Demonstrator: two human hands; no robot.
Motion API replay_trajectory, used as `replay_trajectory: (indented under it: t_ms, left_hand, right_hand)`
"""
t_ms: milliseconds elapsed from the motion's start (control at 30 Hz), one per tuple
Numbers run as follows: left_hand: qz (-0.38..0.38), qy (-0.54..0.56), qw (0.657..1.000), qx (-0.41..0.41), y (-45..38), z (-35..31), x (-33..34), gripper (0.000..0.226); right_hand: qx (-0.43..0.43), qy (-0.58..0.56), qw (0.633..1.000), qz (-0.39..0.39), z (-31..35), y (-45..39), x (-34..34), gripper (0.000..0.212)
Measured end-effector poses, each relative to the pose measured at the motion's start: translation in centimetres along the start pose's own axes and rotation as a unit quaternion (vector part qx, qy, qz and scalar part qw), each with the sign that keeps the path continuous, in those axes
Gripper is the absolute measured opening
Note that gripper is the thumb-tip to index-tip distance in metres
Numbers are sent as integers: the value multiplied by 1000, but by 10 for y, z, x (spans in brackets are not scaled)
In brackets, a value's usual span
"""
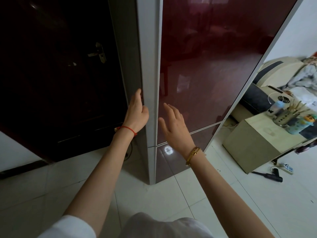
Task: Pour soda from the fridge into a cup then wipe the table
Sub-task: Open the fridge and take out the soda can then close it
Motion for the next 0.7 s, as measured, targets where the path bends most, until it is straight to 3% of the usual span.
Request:
replay_trajectory:
  t_ms: [267, 500, 700]
  left_hand:
    - [-7, 20, 997, 68, 38, -10, 4, 46]
    - [-45, -20, 961, 272, 86, -40, 16, 22]
    - [-66, -74, 919, 382, 114, -71, 40, 24]
  right_hand:
    - [25, 24, 999, -3, -13, 20, 12, 63]
    - [77, 17, 989, -125, -13, 82, -3, 73]
    - [121, 12, 971, -204, -20, 120, -28, 82]
Point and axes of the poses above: each hand's wrist, its own y-axis away from the middle knuckle, its own x-axis out of the palm, z = x × y, the point moved 7 cm from there along -y, towards the middle knuckle, and after that the axes turned 7 degrees about y, right-handed, at the moved point
